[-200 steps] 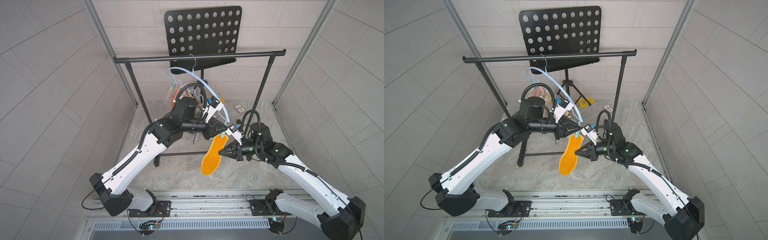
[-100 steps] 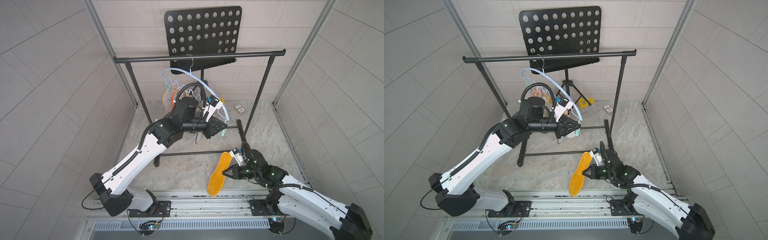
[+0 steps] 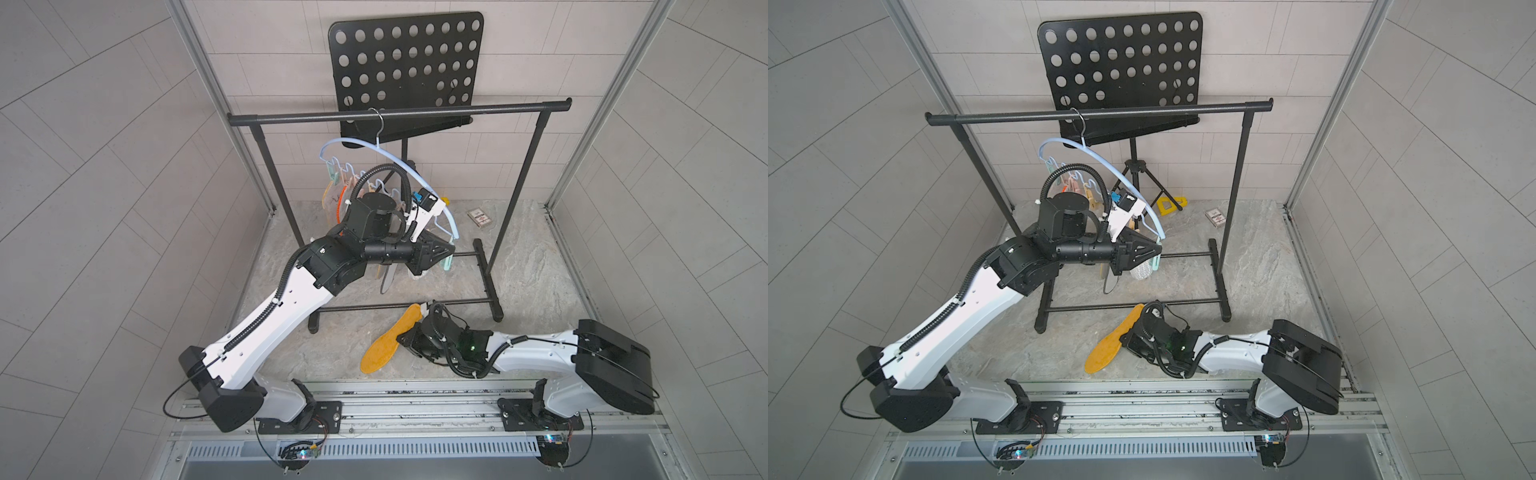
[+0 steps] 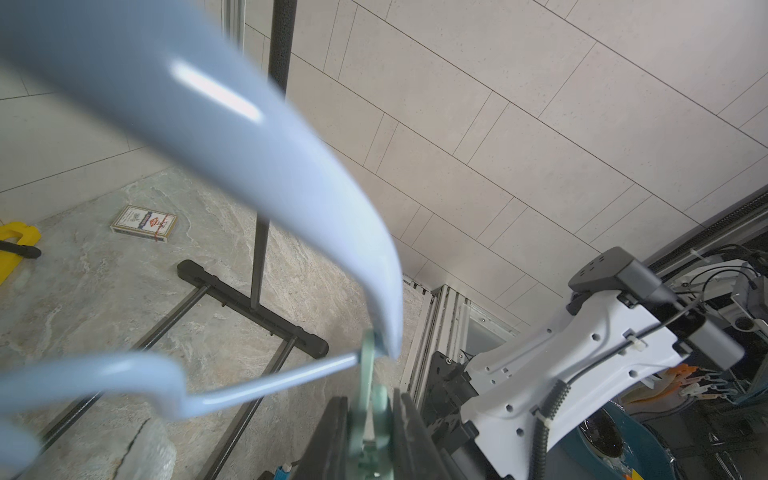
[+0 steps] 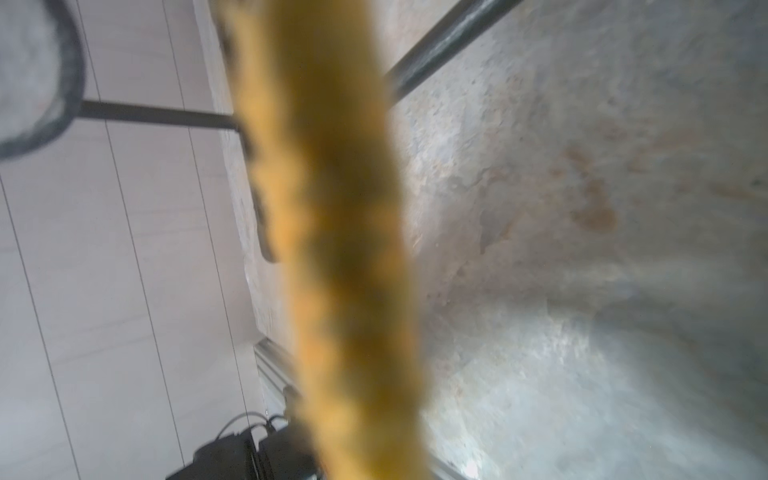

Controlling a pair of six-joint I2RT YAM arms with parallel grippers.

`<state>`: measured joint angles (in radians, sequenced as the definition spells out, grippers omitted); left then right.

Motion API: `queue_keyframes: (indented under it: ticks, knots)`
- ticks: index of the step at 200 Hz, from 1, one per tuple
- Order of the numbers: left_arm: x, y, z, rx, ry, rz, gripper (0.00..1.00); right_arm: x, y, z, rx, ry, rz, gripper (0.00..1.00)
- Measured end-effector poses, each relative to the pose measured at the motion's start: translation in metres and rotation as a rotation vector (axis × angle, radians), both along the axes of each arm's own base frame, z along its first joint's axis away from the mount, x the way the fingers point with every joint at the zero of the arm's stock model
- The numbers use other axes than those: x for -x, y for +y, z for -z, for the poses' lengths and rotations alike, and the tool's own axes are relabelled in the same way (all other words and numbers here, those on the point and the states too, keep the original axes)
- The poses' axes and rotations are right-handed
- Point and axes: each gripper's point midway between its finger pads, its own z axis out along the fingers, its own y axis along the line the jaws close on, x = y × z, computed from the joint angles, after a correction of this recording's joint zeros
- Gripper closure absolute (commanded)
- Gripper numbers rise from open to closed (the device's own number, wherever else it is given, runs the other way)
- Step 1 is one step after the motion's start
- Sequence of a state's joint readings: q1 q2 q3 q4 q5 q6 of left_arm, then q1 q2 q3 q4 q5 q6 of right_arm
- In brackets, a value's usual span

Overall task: Take the shoe insoles off the hanger
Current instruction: Place the insole at the center of the board.

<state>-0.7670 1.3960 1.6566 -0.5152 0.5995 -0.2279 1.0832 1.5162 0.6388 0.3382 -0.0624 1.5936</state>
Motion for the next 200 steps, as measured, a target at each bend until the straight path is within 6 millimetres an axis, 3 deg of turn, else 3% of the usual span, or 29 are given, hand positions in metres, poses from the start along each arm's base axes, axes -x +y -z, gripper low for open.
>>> queue_keyframes:
  ticks: [32,54,78,125,148,166,181,200]
  knots:
    - [0.002,0.001,-0.005,0.003,0.003,0.001,0.80,-0.018,0.040,0.003,-0.060,0.017,0.093,1.00]
    - [0.003,0.002,-0.007,0.006,0.006,0.003,0.80,-0.013,0.070,0.002,-0.103,0.027,0.094,1.00]
    - [0.003,0.002,-0.006,0.004,0.008,0.004,0.80,-0.001,0.086,0.009,-0.118,0.047,0.088,1.00]
    - [0.004,0.002,-0.004,-0.004,0.012,0.008,0.80,0.003,0.121,0.043,-0.138,0.090,0.072,1.00]
    - [0.004,0.002,-0.004,-0.004,0.013,0.008,0.80,-0.002,0.138,0.041,-0.161,0.090,0.065,0.90]
    - [0.004,0.002,-0.003,-0.005,0.013,0.008,0.80,-0.003,0.148,0.035,-0.185,0.092,0.051,0.67]
    - [0.004,0.002,-0.002,-0.007,0.012,0.009,0.80,-0.001,0.150,0.032,-0.196,0.099,0.036,0.56]
    - [0.004,0.002,-0.002,-0.008,0.012,0.009,0.80,0.003,0.144,0.038,-0.176,0.114,0.018,0.51]
